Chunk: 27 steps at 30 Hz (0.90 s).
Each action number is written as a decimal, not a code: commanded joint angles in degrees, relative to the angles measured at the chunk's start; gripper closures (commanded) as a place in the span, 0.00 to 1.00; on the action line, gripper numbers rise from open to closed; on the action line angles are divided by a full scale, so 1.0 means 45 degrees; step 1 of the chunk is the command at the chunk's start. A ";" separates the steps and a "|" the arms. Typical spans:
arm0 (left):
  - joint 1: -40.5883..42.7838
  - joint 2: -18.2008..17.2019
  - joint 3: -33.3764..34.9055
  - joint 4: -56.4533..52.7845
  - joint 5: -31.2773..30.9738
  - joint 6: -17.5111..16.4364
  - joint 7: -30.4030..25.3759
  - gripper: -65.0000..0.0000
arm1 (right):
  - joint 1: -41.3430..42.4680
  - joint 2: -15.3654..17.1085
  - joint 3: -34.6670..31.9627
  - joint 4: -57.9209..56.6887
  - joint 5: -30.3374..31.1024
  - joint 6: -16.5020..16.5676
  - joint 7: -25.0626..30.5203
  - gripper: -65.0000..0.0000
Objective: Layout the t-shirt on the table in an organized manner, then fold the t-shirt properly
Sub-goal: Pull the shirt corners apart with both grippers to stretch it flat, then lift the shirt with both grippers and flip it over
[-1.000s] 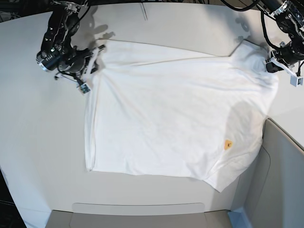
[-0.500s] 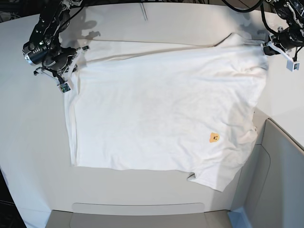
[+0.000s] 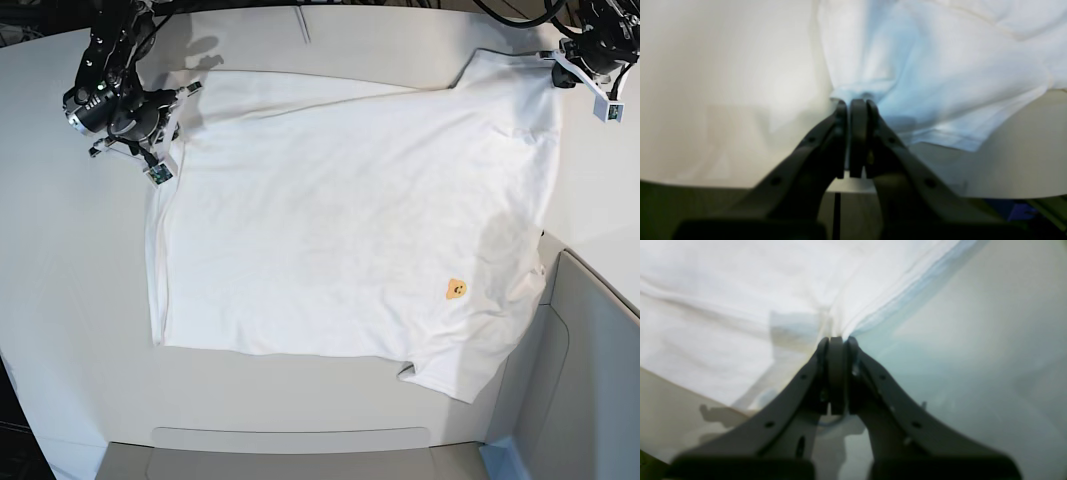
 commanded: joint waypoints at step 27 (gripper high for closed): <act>-0.0418 -0.0072 -0.1043 0.0239 -0.0025 0.0021 -0.0123 1.00 | -0.0195 0.0693 0.0063 0.0737 0.0244 0.0153 -0.0028 1.00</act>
